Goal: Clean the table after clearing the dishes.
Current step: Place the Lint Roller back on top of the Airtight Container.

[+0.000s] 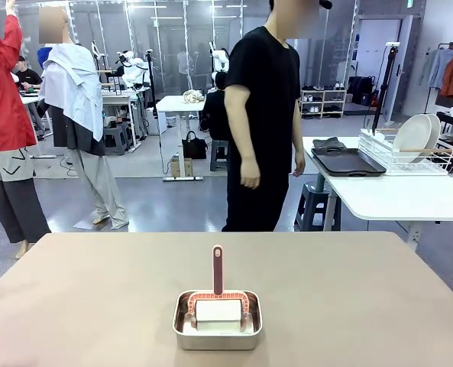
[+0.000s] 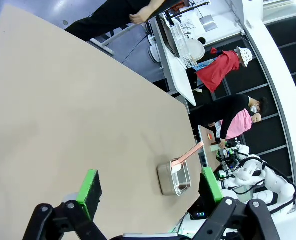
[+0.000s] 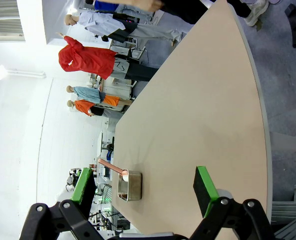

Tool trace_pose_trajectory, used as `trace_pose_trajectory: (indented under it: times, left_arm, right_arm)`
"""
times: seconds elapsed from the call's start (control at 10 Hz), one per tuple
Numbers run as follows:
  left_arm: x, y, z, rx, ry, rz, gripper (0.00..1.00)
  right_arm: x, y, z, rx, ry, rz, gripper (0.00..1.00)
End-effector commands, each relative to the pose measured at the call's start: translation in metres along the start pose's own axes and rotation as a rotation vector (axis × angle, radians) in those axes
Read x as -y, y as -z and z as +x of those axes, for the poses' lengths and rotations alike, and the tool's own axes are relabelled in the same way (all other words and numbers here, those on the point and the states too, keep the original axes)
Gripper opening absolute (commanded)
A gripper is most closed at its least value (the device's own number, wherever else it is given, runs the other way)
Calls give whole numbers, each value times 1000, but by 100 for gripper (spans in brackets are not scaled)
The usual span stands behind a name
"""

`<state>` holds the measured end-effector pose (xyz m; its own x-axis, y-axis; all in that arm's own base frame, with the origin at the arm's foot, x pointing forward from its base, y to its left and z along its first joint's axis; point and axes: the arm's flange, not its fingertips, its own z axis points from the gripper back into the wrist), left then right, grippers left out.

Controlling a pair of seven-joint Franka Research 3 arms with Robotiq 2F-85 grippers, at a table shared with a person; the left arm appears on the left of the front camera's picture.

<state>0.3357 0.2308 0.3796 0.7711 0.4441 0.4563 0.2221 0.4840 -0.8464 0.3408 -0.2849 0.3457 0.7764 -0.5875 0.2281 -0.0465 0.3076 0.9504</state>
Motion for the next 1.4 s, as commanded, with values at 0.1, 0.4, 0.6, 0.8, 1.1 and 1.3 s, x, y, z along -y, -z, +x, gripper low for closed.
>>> trace_pose_trajectory:
  times: [0.1,0.4,0.6,0.8,1.1,1.3]
  left_arm:
    - [2,-3,2,-8,3,-8,100]
    - [2,-3,2,-8,3,-8,100]
    - [2,-3,2,-8,3,-8,100]
    - [2,-3,2,-8,3,-8,100]
    - [2,-3,2,-8,3,-8,100]
    - [2,-3,2,-8,3,-8,100]
  right_arm:
    - [-2,0,-2,4,-5,-5,100]
    - [-2,0,-2,4,-5,-5,100]
    - [-2,0,-2,4,-5,-5,100]
    - [-2,0,-2,4,-5,-5,100]
    - [-2,0,-2,4,-5,-5,100]
    - [-2,0,-2,4,-5,-5,100]
